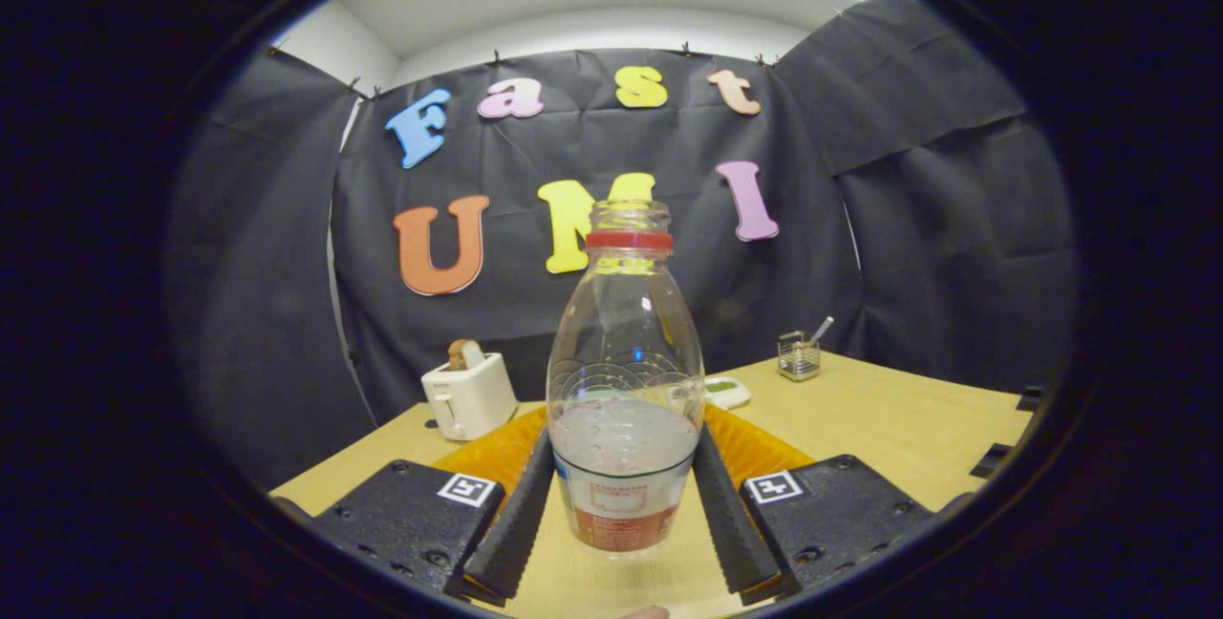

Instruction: Take the bottle from table, then pour the juice into the cup, finally place the bottle on the coaster

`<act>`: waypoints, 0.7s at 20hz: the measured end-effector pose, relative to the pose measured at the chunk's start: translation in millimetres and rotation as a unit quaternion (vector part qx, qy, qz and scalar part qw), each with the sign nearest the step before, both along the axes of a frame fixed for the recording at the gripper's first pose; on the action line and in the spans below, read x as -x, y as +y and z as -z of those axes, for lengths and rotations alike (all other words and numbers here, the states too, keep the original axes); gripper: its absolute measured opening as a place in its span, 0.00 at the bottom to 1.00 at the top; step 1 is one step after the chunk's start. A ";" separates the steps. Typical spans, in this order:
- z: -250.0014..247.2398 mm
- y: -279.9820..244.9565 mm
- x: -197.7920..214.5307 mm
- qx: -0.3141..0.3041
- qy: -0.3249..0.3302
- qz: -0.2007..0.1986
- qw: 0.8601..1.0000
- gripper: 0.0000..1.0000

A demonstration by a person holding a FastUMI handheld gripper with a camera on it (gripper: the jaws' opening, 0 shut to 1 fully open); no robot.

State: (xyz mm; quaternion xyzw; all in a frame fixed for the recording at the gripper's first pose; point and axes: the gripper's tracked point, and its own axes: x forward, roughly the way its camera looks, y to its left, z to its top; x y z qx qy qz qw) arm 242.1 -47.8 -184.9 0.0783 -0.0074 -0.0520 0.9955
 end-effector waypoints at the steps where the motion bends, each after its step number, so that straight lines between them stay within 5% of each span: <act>1: 11.4 -5.1 -8.4 0.002 0.005 0.002 1.000 0.80; 14: 47.6 13.0 -96.4 0.085 0.028 -0.037 0.995 0.82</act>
